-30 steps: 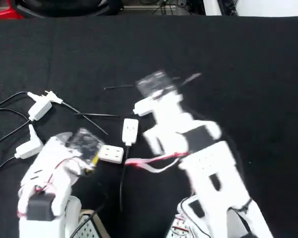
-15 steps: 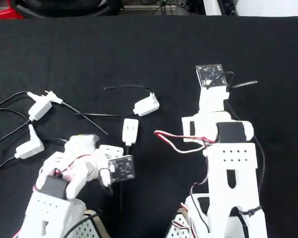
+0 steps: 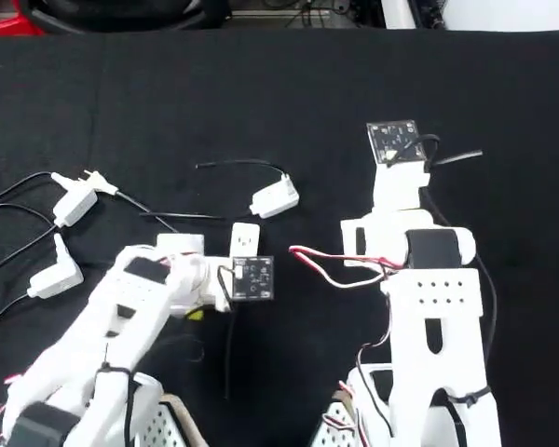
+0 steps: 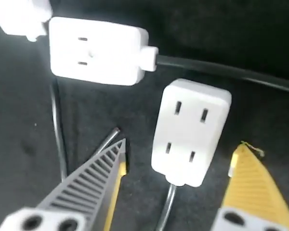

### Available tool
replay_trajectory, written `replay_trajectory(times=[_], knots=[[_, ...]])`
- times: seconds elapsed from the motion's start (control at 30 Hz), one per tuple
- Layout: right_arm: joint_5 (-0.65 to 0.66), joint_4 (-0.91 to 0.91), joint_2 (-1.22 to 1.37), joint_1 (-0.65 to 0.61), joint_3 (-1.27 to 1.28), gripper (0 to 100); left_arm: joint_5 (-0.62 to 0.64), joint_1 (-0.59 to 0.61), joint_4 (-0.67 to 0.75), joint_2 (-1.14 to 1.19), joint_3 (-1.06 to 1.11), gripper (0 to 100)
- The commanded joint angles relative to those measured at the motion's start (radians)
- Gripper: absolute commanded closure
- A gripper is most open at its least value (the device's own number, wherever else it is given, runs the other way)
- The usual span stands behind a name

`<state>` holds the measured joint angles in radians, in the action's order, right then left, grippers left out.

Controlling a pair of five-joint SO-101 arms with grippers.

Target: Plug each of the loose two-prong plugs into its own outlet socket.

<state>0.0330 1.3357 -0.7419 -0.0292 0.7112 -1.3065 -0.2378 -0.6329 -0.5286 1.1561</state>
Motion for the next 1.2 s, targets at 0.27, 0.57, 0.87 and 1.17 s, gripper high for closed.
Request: replay_trajectory(times=[0.27,0.57,0.87,1.17], knots=[[-0.008,-0.002,-0.015,0.009,-0.004,98.7,0.025,-0.01,0.031,-0.089,0.081,94],[-0.017,0.005,-0.013,0.009,-0.002,98.7,0.44,-0.01,-0.256,-0.404,0.107,94],[-0.135,-0.035,-0.021,-0.245,0.01,98.7,0.833,-0.065,-0.479,-0.626,0.143,79],[-0.063,-0.514,-0.021,-0.539,0.3,98.7,0.835,0.182,-0.427,-0.637,0.162,59]])
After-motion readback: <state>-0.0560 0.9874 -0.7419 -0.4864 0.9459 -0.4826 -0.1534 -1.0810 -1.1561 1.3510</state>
